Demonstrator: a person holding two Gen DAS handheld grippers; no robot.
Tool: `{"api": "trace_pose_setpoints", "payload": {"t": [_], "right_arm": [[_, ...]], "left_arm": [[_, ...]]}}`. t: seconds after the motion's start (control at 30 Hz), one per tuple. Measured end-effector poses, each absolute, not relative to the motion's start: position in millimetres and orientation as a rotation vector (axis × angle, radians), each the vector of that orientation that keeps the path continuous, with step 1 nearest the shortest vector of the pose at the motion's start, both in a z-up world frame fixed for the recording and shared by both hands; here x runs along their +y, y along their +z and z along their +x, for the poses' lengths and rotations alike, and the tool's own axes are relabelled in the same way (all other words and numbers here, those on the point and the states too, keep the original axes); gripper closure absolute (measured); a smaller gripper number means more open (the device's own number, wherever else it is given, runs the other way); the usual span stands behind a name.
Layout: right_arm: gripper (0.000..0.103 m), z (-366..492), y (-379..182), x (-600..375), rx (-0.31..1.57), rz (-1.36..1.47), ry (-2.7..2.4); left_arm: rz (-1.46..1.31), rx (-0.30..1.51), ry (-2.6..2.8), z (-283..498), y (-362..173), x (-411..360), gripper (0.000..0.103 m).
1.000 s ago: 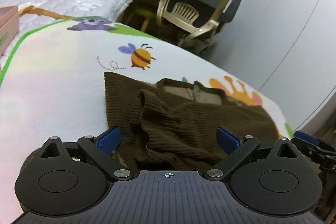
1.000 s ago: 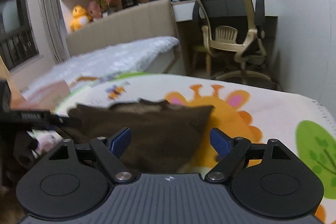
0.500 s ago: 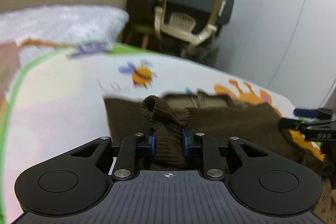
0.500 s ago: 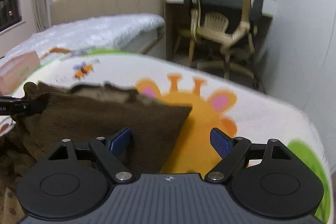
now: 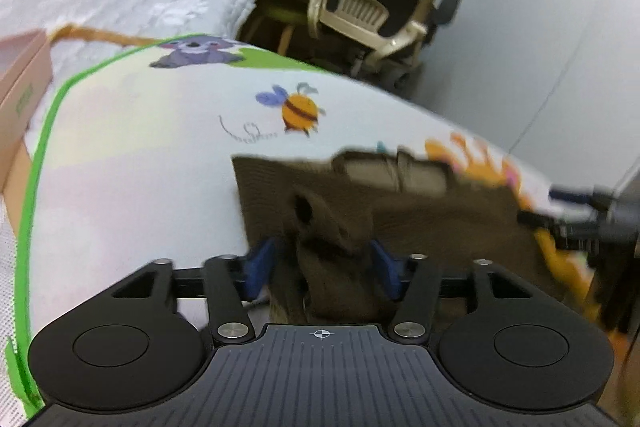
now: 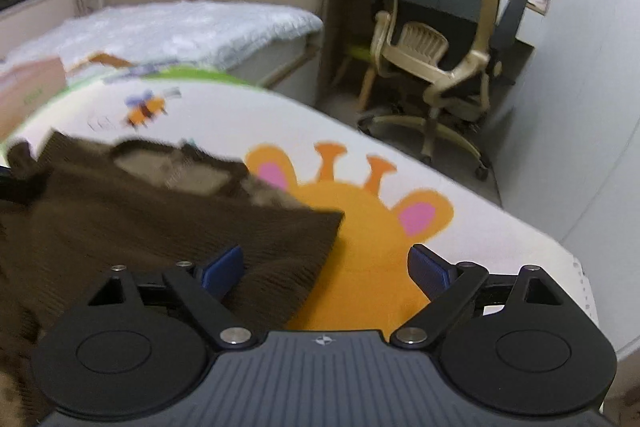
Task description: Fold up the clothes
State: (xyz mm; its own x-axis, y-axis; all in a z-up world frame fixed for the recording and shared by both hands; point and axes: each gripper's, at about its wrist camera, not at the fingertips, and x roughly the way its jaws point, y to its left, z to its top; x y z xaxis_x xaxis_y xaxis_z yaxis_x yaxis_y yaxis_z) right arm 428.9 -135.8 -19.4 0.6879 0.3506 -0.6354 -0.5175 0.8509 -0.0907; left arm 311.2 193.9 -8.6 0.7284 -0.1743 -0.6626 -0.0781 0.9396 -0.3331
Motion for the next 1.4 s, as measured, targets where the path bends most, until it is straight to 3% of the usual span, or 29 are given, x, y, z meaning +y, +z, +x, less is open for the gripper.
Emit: {"api": "trace_pose_setpoints", "payload": {"t": [0.1,0.17,0.23,0.3,0.43,0.47,0.5,0.57,0.93,1.13,1.23,1.27,1.4], "right_arm": [[0.012,448,-3,-145,0.707,-0.125,0.514],[0.013,468,-7,-152,0.774,-0.008,0.500],[0.025,485,-19,-154,0.830,0.059,0.486],[0.049,495,-35,-151,0.889,0.111,0.488],[0.059,472,-22,-157,0.870,0.127,0.549],[0.071,465,-17,-159,0.858,0.128,0.566],[0.081,457,-12,-161,0.847,0.128,0.583],[0.087,442,-2,-165,0.825,0.128,0.617],[0.090,326,35,-207,0.731,0.076,0.758],[0.089,257,-4,-234,0.788,-0.022,0.719],[0.085,229,-18,-238,0.784,-0.107,0.697],[0.079,220,-22,-240,0.781,-0.135,0.692],[0.044,201,-18,-265,0.770,-0.128,0.694]], "left_arm": [[-0.443,0.783,-0.044,332,-7,211,0.025],[-0.502,0.820,-0.018,347,-15,221,0.025],[-0.557,0.838,-0.010,357,-24,227,0.025],[-0.582,0.826,-0.016,363,-31,225,0.026],[-0.542,0.793,-0.024,373,-35,210,0.030],[-0.519,0.793,-0.024,376,-35,207,0.036],[-0.500,0.794,-0.024,378,-35,205,0.057],[-0.538,0.824,-0.027,379,-35,210,0.089],[-0.433,0.726,-0.261,218,32,180,0.092],[-0.296,0.789,-0.295,143,8,147,0.086],[-0.250,0.813,-0.324,115,0,136,0.058],[-0.239,0.817,-0.339,107,-2,135,0.045],[-0.257,0.800,-0.396,82,1,140,0.019]]}}
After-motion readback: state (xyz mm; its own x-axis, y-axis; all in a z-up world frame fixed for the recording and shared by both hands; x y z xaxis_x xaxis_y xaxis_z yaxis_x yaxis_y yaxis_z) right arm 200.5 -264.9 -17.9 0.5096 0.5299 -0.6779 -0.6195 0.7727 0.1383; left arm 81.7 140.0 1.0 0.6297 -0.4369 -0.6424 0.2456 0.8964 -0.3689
